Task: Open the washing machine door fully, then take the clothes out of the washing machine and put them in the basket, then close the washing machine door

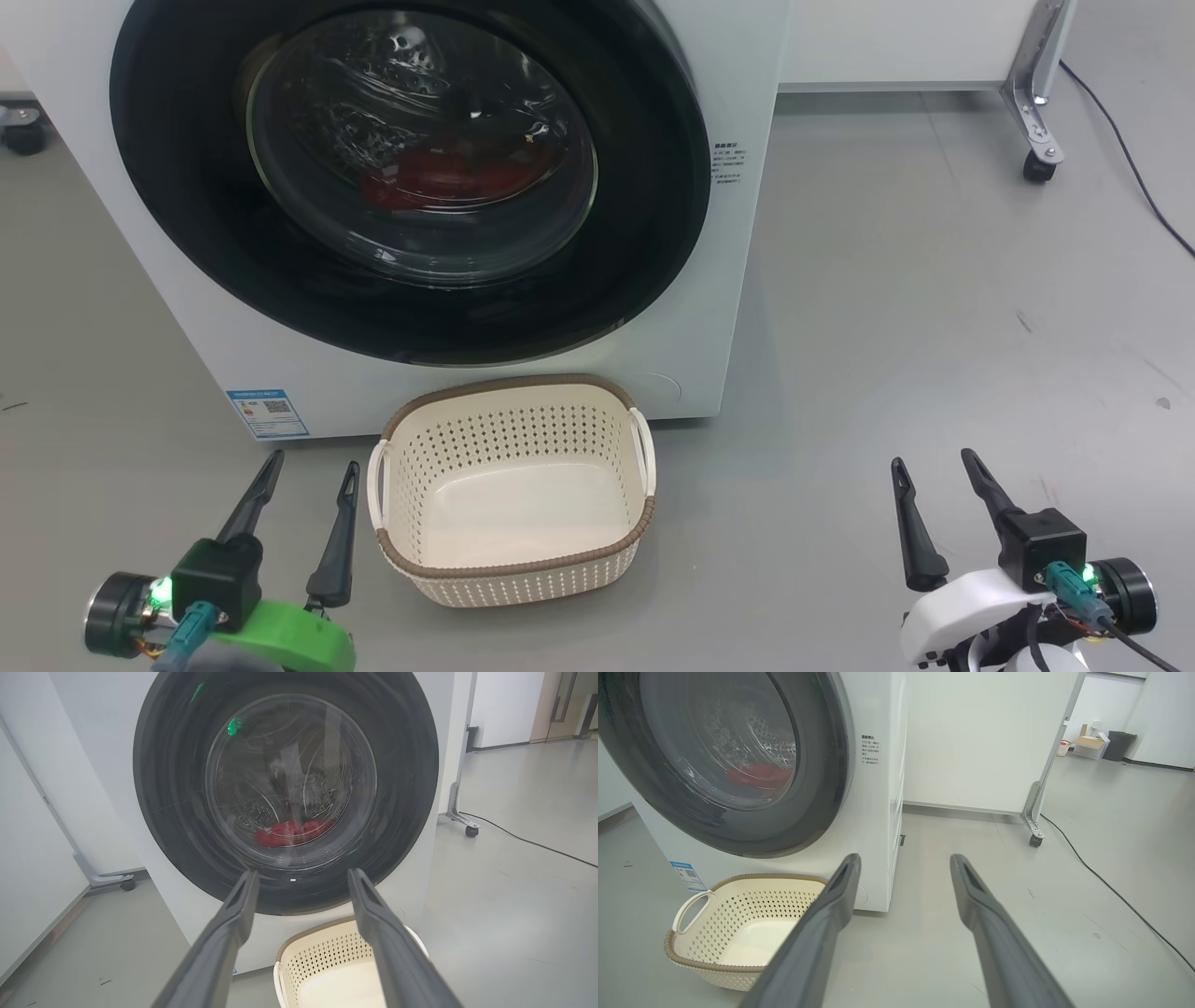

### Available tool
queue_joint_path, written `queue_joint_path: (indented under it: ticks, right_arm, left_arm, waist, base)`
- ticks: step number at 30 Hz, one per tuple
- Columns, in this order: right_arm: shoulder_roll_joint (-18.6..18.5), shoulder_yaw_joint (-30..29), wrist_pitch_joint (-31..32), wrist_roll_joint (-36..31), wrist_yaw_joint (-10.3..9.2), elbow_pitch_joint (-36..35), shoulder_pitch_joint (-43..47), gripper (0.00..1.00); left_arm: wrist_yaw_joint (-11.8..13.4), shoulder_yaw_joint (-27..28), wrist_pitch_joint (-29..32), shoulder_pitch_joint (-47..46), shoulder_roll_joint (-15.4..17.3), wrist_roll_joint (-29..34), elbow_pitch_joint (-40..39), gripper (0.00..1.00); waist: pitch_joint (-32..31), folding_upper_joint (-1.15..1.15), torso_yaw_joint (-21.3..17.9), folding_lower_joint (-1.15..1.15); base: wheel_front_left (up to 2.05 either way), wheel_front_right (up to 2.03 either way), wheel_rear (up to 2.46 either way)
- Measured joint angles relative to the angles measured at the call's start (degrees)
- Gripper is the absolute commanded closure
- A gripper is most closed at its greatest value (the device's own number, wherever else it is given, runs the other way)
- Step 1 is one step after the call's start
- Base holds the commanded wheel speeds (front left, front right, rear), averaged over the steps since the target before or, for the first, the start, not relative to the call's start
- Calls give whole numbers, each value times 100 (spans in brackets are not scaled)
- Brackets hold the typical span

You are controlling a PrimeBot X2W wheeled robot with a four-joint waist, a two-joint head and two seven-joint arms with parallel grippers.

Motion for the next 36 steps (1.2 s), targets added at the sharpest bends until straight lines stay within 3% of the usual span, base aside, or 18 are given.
queue_joint_path:
  ticks: [24,25,26,27,36]
  right_arm:
    - [74,-47,0,-7,0,21,8,0]
    - [74,-47,0,-7,0,21,8,45]
    - [86,-51,0,-7,0,21,8,45]
    - [99,-56,0,-7,0,21,8,100]
    - [136,-104,-1,78,1,21,8,100]
  left_arm:
    - [-2,140,0,7,-76,-16,382,0]
    - [-2,140,0,7,-76,-16,382,0]
    - [-2,141,0,7,-77,-16,387,0]
    - [-4,144,0,7,-77,-16,392,0]
    - [-22,182,0,2,-89,-16,431,0]
  waist:
    - [20,0,33,0]
    - [20,0,33,0]
    - [21,0,34,0]
    - [22,0,35,0]
    - [49,0,49,0]
  base:
    - [0,0,0]
    - [0,0,0]
    - [0,0,0]
    - [0,0,0]
    - [0,0,0]
